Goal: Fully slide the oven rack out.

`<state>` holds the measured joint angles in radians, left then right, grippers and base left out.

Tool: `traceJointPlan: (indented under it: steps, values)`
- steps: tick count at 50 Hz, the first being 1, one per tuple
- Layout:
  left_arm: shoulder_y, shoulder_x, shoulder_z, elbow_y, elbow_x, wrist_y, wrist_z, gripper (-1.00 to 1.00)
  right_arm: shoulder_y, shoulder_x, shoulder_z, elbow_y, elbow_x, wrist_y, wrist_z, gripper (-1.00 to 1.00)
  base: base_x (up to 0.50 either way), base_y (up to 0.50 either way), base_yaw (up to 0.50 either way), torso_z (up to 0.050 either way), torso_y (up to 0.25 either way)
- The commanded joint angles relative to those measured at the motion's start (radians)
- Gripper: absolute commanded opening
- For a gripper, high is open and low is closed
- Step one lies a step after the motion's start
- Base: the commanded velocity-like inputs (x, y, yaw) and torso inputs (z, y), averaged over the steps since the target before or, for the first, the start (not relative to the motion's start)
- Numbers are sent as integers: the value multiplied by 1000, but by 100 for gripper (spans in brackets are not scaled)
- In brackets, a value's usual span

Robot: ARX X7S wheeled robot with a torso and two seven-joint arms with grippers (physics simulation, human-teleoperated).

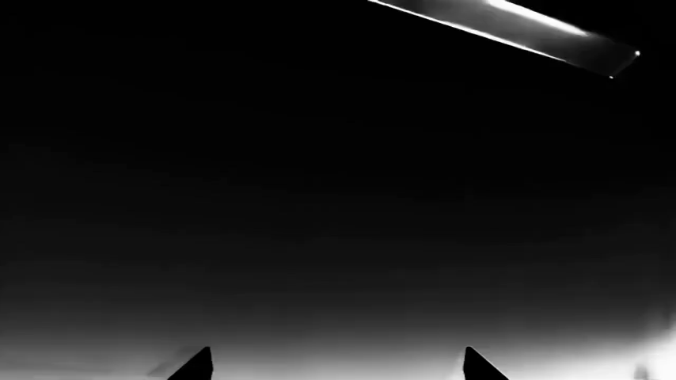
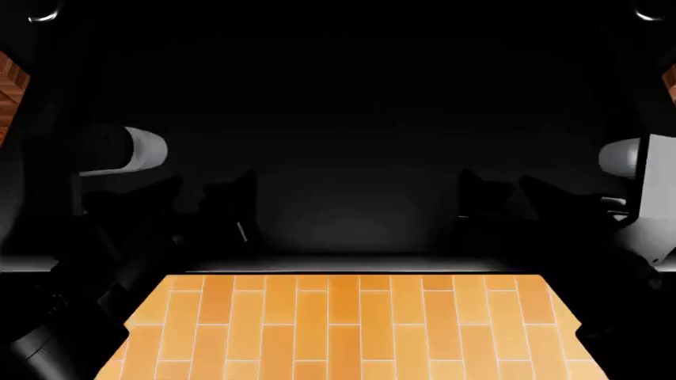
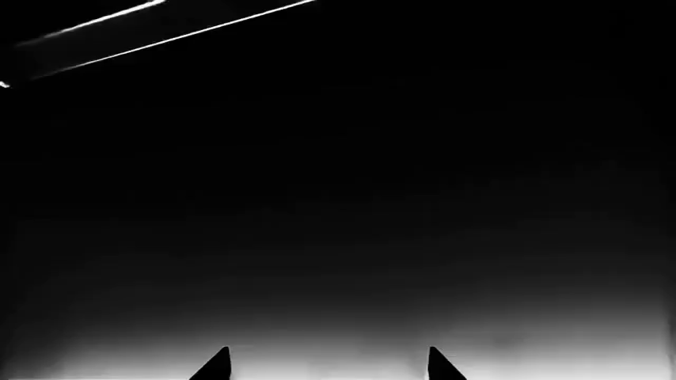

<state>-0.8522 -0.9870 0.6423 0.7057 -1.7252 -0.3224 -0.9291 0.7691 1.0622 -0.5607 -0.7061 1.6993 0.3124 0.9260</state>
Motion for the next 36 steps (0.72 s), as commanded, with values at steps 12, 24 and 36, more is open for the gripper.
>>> traceJointPlan:
  steps: [12, 24, 36]
  values:
    - [444, 13, 298, -537, -136, -400, 82, 100, -572, 68, -259, 240, 69, 232, -38, 100, -1, -5, -12, -13, -26]
    - [569, 6, 332, -524, -94, -335, 99, 100, -622, 64, -288, 264, -1, 224, -85, 100, -3, -5, -9, -13, -23]
    - [686, -3, 365, -510, -61, -279, 122, 100, -712, 82, -312, 271, -42, 170, -113, 100, -14, 0, 7, -15, -20]
